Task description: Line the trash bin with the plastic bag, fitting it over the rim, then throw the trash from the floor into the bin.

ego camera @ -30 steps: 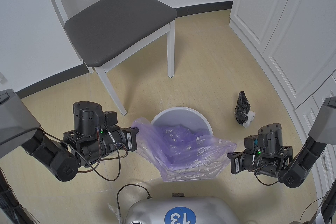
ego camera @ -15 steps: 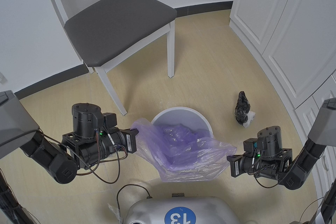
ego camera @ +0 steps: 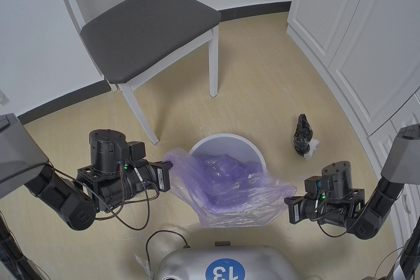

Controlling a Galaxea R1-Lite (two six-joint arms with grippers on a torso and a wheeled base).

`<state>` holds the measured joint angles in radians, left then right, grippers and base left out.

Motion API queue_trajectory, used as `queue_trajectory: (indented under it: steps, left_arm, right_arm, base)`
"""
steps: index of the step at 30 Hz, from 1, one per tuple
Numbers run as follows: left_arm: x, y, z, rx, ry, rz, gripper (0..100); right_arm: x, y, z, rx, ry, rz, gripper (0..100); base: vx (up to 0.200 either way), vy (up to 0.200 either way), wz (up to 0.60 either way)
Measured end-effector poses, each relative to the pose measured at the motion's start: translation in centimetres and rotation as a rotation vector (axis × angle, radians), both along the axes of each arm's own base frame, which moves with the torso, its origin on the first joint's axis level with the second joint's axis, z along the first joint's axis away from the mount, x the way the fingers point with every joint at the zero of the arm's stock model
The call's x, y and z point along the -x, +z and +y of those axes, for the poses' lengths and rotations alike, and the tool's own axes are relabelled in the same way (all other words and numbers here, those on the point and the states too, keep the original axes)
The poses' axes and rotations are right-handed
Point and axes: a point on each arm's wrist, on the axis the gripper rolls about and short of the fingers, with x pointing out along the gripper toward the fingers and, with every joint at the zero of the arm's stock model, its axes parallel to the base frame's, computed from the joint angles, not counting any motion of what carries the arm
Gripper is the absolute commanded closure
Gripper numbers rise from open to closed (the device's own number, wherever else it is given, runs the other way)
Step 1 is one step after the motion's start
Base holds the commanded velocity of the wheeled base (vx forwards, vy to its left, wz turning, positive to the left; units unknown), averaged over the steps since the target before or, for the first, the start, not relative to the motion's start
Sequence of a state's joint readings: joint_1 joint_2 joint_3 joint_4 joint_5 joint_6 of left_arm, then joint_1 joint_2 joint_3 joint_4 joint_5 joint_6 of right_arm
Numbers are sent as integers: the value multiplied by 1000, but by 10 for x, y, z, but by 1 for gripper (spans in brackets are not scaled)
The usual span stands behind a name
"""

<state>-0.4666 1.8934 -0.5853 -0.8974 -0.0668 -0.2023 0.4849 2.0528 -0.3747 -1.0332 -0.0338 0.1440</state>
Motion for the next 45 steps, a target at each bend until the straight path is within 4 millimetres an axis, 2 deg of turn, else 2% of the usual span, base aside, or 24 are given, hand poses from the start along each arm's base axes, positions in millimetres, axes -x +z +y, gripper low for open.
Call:
queue_trajectory:
  steps: [8,16,26,33,45]
  left_arm:
    - [6,-2,-1,14,-3,-30,100]
    - [9,-6,-2,21,-8,-47,100]
    - [4,-9,-2,43,19,-104,100]
    - [1,-19,-8,52,18,-134,100]
    - [-5,-30,-16,35,-9,-128,100]
  right_arm:
    - [3,-6,-3,9,-4,16,100]
    - [2,-8,-3,-45,-12,-60,100]
    - [6,-13,-19,-104,-59,-152,100]
    - [7,-28,-29,-64,-82,-110,100]
    - [12,-34,-26,-37,-73,-84,100]
  base:
    - [0,0,0]
    - [0,0,0]
    - [0,0,0]
    - [0,0,0]
    - [0,0,0]
